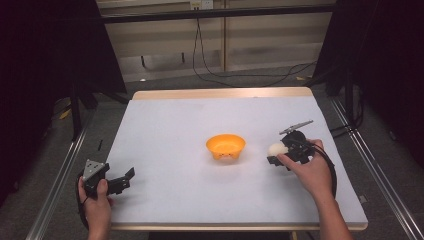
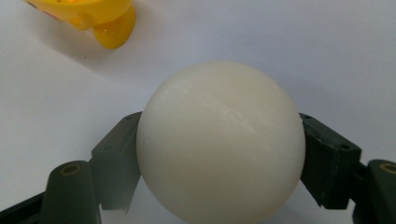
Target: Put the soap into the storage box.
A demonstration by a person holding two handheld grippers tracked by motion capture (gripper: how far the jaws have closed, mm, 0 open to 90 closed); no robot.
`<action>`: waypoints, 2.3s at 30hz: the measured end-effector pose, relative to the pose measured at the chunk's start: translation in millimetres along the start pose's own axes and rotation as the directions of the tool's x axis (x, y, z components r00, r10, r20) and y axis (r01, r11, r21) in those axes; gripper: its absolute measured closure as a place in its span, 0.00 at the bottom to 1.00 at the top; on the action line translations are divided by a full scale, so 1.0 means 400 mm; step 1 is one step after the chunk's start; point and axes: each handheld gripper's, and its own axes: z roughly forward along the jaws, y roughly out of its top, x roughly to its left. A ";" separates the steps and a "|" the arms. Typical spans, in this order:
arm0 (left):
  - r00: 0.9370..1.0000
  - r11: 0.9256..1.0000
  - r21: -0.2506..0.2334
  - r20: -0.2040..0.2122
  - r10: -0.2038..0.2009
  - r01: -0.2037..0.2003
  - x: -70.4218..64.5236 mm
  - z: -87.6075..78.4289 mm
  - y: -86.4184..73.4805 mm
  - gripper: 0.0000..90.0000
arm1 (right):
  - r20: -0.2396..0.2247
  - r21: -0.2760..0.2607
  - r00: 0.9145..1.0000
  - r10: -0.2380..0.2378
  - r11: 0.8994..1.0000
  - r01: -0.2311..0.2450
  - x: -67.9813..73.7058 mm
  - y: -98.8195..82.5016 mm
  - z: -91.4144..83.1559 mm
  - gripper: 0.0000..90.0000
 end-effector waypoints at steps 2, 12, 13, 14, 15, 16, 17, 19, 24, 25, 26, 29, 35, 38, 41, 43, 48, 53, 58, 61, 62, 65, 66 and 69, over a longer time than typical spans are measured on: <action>1.000 1.000 0.000 0.003 -0.001 0.001 0.000 0.000 0.000 0.02 | -0.001 0.000 1.000 -0.007 1.000 0.007 0.002 0.003 0.000 0.27; 1.000 1.000 0.002 0.002 0.003 -0.003 0.000 0.001 0.000 0.02 | -0.018 0.005 0.999 -0.039 0.999 0.039 0.025 0.039 0.002 0.27; 1.000 1.000 0.001 0.002 0.003 -0.003 -0.001 0.000 0.000 0.02 | -0.020 0.002 0.999 -0.039 0.999 0.039 0.027 0.042 0.002 0.27; 1.000 1.000 0.001 0.002 0.003 -0.003 -0.001 0.000 0.000 0.02 | -0.024 0.000 0.999 -0.040 0.999 0.040 0.029 0.044 0.003 0.27; 1.000 1.000 0.001 0.002 0.003 -0.003 -0.001 0.000 0.000 0.02 | -0.027 -0.003 0.999 -0.044 0.999 0.044 0.030 0.047 0.003 0.27; 1.000 1.000 0.002 0.001 0.003 -0.003 -0.001 0.001 0.000 0.02 | -0.025 -0.001 0.999 -0.047 0.999 0.047 0.032 0.050 0.002 0.27; 1.000 1.000 0.002 0.001 0.003 -0.003 -0.001 0.001 0.000 0.02 | -0.025 -0.001 0.999 -0.047 0.999 0.047 0.032 0.050 0.002 0.27; 1.000 1.000 0.002 0.000 0.003 -0.003 -0.001 0.001 0.000 0.02 | -0.027 -0.003 0.999 -0.046 0.999 0.046 0.036 0.056 0.002 0.27; 1.000 1.000 0.004 -0.003 0.007 -0.007 -0.002 0.001 0.000 0.02 | -0.034 -0.004 0.998 -0.055 0.999 0.055 0.048 0.076 0.001 0.27; 1.000 1.000 0.006 -0.007 0.010 -0.010 -0.003 0.003 0.001 0.02 | -0.038 -0.007 0.997 -0.060 0.998 0.060 0.055 0.084 0.002 0.27; 1.000 1.000 0.009 -0.007 0.007 -0.007 -0.003 0.003 0.001 0.02 | -0.038 -0.006 0.997 -0.065 0.998 0.064 0.059 0.087 0.003 0.27; 1.000 1.000 0.009 -0.006 0.006 -0.006 -0.003 0.003 0.001 0.02 | -0.037 -0.002 0.997 -0.067 0.998 0.067 0.065 0.094 0.005 0.27; 1.000 1.000 0.008 -0.005 0.004 -0.004 -0.003 0.003 0.001 0.02 | -0.040 -0.008 0.996 -0.076 0.997 0.076 0.071 0.107 0.006 0.27; 1.000 1.000 0.009 -0.005 0.006 -0.006 -0.003 0.003 0.001 0.02 | -0.038 -0.005 0.997 -0.073 0.997 0.073 0.076 0.113 0.007 0.27; 1.000 1.000 0.009 -0.004 0.006 -0.006 -0.003 0.003 0.001 0.02 | -0.045 -0.016 0.995 -0.085 0.996 0.084 0.079 0.119 0.013 0.27; 1.000 1.000 0.010 -0.005 0.008 -0.008 -0.003 0.003 0.001 0.02 | -0.045 -0.009 0.996 -0.078 0.997 0.078 0.084 0.122 0.016 0.27; 1.000 1.000 0.010 -0.002 0.009 -0.009 -0.004 0.003 0.001 0.02 | -0.050 -0.014 0.995 -0.086 0.996 0.085 0.093 0.133 0.026 0.27; 1.000 1.000 0.011 -0.006 0.010 -0.010 -0.004 0.003 0.001 0.02 | -0.056 -0.020 0.994 -0.097 0.995 0.096 0.106 0.150 0.028 0.27; 1.000 1.000 0.015 -0.004 0.016 -0.016 -0.002 0.003 0.001 0.02 | -0.063 -0.021 0.992 -0.113 0.993 0.112 0.128 0.176 0.034 0.27; 1.000 1.000 0.011 -0.003 0.010 -0.010 -0.003 0.003 0.001 0.02 | -0.066 -0.018 0.991 -0.113 0.994 0.112 0.136 0.183 0.035 0.27; 1.000 1.000 0.011 -0.003 0.010 -0.010 -0.003 0.003 0.001 0.02 | -0.066 -0.021 0.991 -0.115 0.993 0.114 0.140 0.186 0.037 0.27; 1.000 1.000 0.011 -0.001 0.007 -0.007 -0.003 0.003 0.001 0.02 | -0.072 -0.026 0.989 -0.132 0.991 0.130 0.151 0.200 0.046 0.27; 1.000 1.000 0.011 -0.001 0.007 -0.007 -0.003 0.003 0.001 0.02 | -0.072 -0.026 0.989 -0.132 0.991 0.130 0.151 0.200 0.046 0.27; 1.000 1.000 0.011 -0.001 0.008 -0.008 -0.003 0.003 0.001 0.02 | -0.079 -0.022 0.989 -0.127 0.992 0.126 0.162 0.209 0.051 0.27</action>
